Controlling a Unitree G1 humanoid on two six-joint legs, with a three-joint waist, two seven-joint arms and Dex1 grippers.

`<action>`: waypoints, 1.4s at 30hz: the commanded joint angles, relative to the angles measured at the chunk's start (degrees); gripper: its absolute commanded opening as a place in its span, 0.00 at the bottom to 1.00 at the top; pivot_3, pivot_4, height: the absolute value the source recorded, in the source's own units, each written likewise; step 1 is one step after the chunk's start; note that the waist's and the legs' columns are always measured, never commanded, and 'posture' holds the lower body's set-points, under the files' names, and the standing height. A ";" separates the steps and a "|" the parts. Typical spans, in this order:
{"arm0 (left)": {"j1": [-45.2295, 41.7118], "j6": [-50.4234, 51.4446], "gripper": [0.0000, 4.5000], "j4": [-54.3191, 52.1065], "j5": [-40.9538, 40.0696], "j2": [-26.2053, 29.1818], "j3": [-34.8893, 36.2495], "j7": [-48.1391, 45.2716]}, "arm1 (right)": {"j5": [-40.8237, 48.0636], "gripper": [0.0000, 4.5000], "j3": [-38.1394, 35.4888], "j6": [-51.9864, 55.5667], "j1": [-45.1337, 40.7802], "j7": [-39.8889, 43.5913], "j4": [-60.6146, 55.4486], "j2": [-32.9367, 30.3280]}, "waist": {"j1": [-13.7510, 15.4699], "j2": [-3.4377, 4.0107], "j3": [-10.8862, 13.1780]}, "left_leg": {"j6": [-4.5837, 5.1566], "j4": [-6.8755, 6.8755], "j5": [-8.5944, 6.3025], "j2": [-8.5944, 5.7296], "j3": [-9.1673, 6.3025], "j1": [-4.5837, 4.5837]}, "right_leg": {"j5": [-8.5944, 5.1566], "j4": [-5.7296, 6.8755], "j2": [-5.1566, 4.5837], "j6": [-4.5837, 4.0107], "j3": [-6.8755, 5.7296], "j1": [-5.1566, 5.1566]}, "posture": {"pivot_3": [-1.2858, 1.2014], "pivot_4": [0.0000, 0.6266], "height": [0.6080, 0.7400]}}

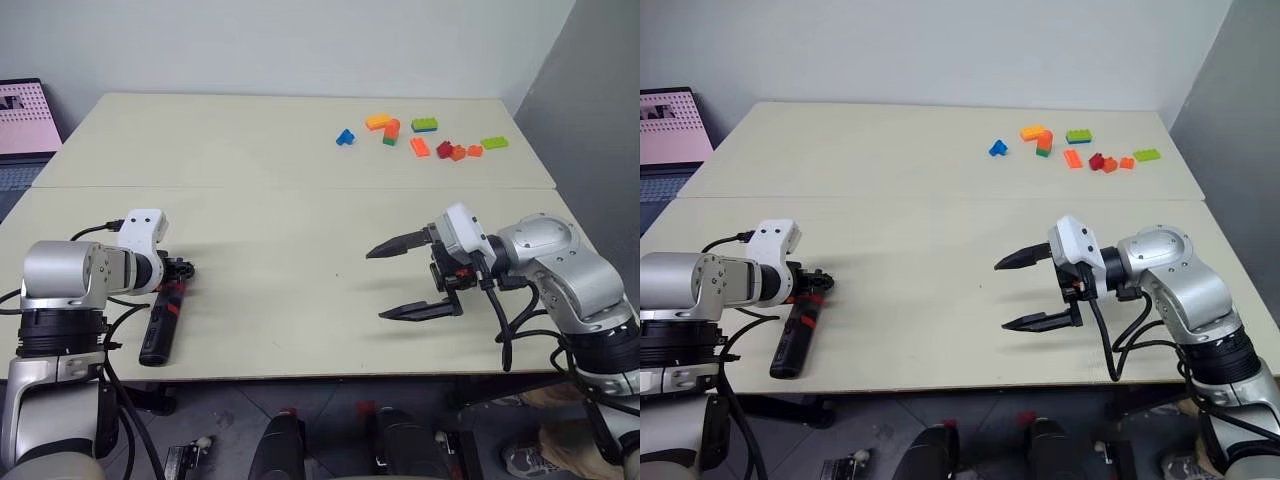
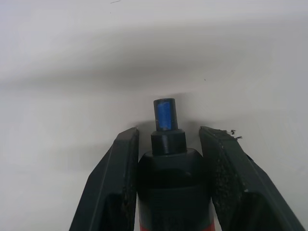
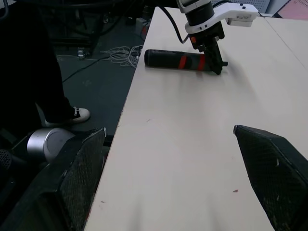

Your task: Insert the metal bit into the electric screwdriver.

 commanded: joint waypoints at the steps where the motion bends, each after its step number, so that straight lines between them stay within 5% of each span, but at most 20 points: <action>1: 1.09 0.99 0.36 -2.76 -0.23 1.69 -0.12 -1.48 | 1.44 1.00 -2.39 0.44 0.15 -0.51 -2.25 -1.03 | 0.00 0.00 0.00 | 0.00 0.00 0.00 0.00 0.00 0.00 | 0.00 -0.01 0.00 0.00 0.00 0.00 | 0.52 0.24 1.00; 8: -1.64 0.16 0.36 -10.92 -1.77 -0.91 -1.24 -2.40 | 1.53 1.00 -3.71 0.91 0.45 -2.00 -2.51 -1.61 | 0.17 -0.01 0.00 | 0.00 -0.01 0.00 -0.02 -0.03 -0.12 | 0.00 -0.07 -0.03 0.00 -0.04 -0.04 | 0.52 0.24 1.00; 14: -8.84 -2.63 0.36 -22.78 -6.39 -13.43 -0.99 -1.58 | 3.21 1.00 -8.12 3.49 0.55 -4.99 -2.79 -3.39 | 1.64 -0.09 0.03 | 0.00 0.16 0.01 -0.16 -0.10 -0.26 | 0.03 -0.09 -0.19 0.05 -0.17 0.01 | 0.52 0.24 1.00; 20: -10.28 -18.80 0.36 -26.97 -7.98 -25.55 -4.91 -4.48 | 4.99 1.00 -13.88 6.96 1.40 -11.09 -4.46 -4.79 | 1.45 -0.06 0.03 | -0.01 0.18 0.00 -0.20 -0.04 -0.27 | 0.20 -0.13 -0.25 -0.20 -0.12 0.01 | 0.52 0.24 1.00; 31: -0.06 -54.68 0.36 -18.61 4.45 -31.97 -18.61 -9.97 | 7.28 1.00 -18.76 9.99 7.05 -19.43 -12.69 -5.39 | 0.29 0.02 -0.01 | 0.02 0.11 0.02 -0.22 0.06 -0.21 | 0.19 -0.13 -0.21 -0.16 0.02 0.02 | 0.52 0.24 1.00; 42: 9.62 -54.11 0.36 -23.21 3.37 -27.44 -15.94 -12.74 | 8.34 1.00 -18.57 10.41 7.95 -20.14 -13.68 -7.00 | 0.00 0.13 -0.09 | 0.05 0.09 0.03 -0.14 0.06 -0.11 | 0.05 -0.09 -0.13 0.07 0.04 0.06 | 0.52 0.24 1.00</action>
